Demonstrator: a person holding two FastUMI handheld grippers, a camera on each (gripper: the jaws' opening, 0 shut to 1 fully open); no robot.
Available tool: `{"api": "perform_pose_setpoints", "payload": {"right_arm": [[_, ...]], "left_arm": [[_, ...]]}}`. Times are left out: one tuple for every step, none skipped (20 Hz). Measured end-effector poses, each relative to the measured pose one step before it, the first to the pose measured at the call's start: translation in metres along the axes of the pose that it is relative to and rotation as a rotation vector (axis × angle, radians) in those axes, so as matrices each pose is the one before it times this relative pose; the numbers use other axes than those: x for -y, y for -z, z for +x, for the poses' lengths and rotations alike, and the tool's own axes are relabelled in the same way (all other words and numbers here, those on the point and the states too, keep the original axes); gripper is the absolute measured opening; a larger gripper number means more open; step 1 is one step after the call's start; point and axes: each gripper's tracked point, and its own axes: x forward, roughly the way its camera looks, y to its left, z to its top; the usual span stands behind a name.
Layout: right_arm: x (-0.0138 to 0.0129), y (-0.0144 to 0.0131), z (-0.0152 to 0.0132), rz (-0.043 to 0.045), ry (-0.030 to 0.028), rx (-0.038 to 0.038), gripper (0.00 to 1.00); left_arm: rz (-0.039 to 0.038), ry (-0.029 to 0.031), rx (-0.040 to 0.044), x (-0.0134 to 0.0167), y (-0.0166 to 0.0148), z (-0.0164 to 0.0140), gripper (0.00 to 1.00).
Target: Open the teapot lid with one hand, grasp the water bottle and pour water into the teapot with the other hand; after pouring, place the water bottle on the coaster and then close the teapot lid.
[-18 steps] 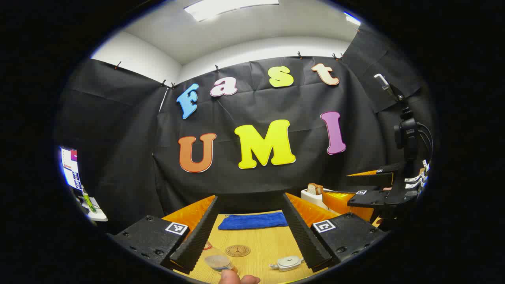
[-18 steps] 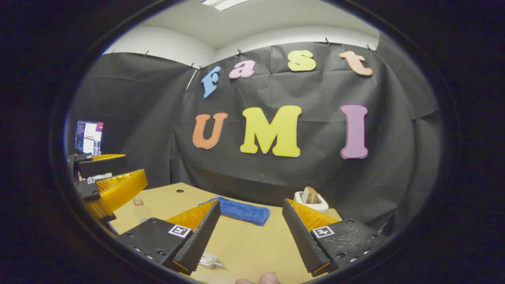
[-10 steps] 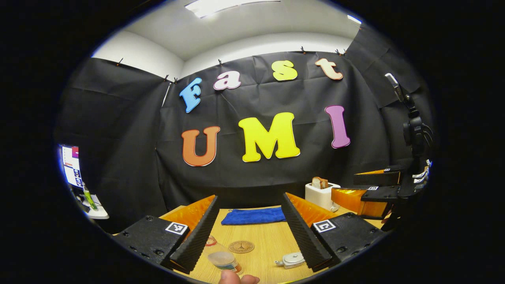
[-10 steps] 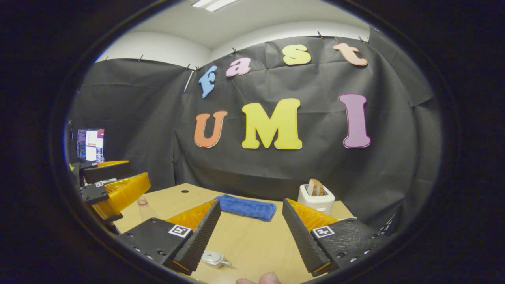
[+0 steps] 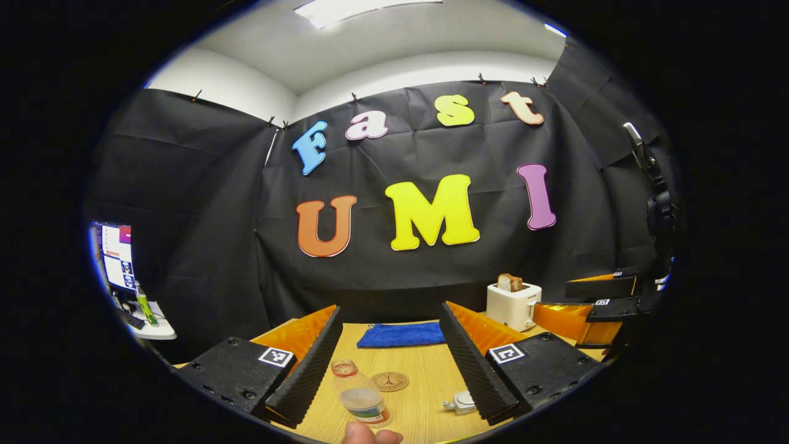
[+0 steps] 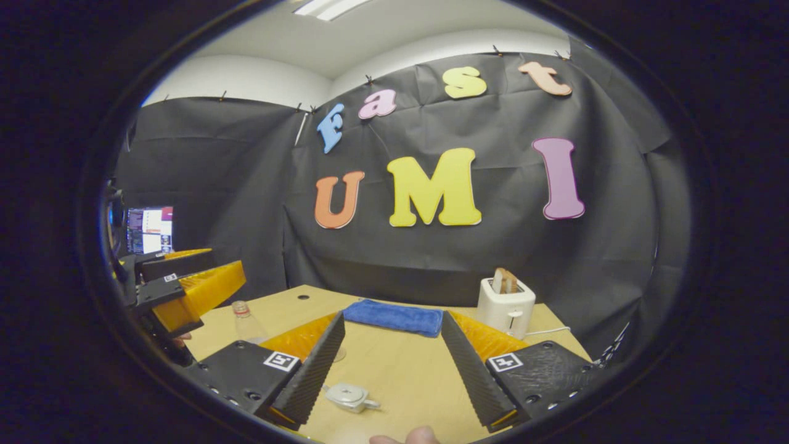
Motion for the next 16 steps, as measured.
{"api": "perform_pose_setpoints", "payload": {"right_arm": [[-0.00328,0.0027,-0.0011,-0.00621,0.00203,0.00276,0.95],[-0.00288,0.00318,-0.0028,-0.00495,0.00403,0.00481,0.95],[-0.00389,0.00277,-0.00203,-0.00631,0.0025,0.00616,0.95],[-0.00437,0.00566,-0.00197,-0.0055,0.00339,0.00349,0.95],[-0.00518,0.00665,-0.00045,-0.00512,0.00212,0.00226,0.95],[-0.00474,0.00919,-0.00019,-0.00886,0.00363,-0.00197,0.94],[-0.00466,0.00833,0.00154,-0.00881,0.00401,-0.00297,0.95],[-0.00436,0.00703,0.00338,-0.00741,0.00386,-0.00516,0.95],[-0.00538,0.00906,0.00212,-0.00434,0.00204,-0.00794,0.95],[-0.00409,0.00776,0.00275,0.00326,-0.00091,-0.00697,0.95],[-0.00415,0.00618,0.00304,0.00529,0.00065,-0.00479,0.95],[-0.00162,0.00651,0.00164,0.00257,0.00687,-0.00469,0.95],[-0.00147,0.00726,0.00382,0.00187,0.00721,-0.00782,0.95],[-0.00234,0.01184,0.00523,0.00668,0.00377,-0.01856,0.95],[-0.00244,0.01139,0.00549,0.00569,0.00387,-0.02422,0.97],[-0.00089,0.00951,0.00524,-0.00016,0.00655,-0.01623,0.95]], "left_arm": [[-0.0112,-0.00226,-0.00879,-0.00203,0.00509,-0.00145,0.99],[-0.00965,-0.00274,-0.00799,-0.003,0.00419,-0.00276,0.99],[-0.00785,-0.00409,-0.00488,-0.00484,0.00563,-0.00358,0.99],[-0.00557,-0.0032,-0.0053,-0.00485,0.00563,-0.00306,0.99],[-0.00268,-0.00397,-0.00593,-0.0046,0.00623,-0.00347,0.99],[-0.00312,-0.00734,-0.00999,-0.0059,0.0084,-0.00311,0.99],[-0.00863,-0.00466,-0.00948,-0.00428,0.00845,-0.00281,0.99],[-0.01215,0.00185,-0.00416,-0.00346,0.00638,-0.00306,0.99],[-0.00995,0.00512,-0.01235,-0.00346,0.00772,-0.00385,0.99],[-0.00377,-0.00721,-0.01737,-0.00556,0.00798,-0.00194,0.99],[-0.00023,-0.00479,-0.00751,-0.00717,0.00462,-0.00116,0.99],[0.0016,-0.00727,-0.00041,-0.00518,0.00212,-0.00214,0.94],[-0.00107,-0.00631,-0.00403,-0.00511,0.00247,-0.00222,0.94],[-0.00639,-0.00182,-0.00482,-0.00497,0.00461,-0.00158,0.99],[-0.00674,0.0009,-0.00716,-0.00131,0.00529,-0.00152,0.99],[-0.0051,0.00002,-0.00805,-0.00202,0.00536,-0.00062,0.99]]}}
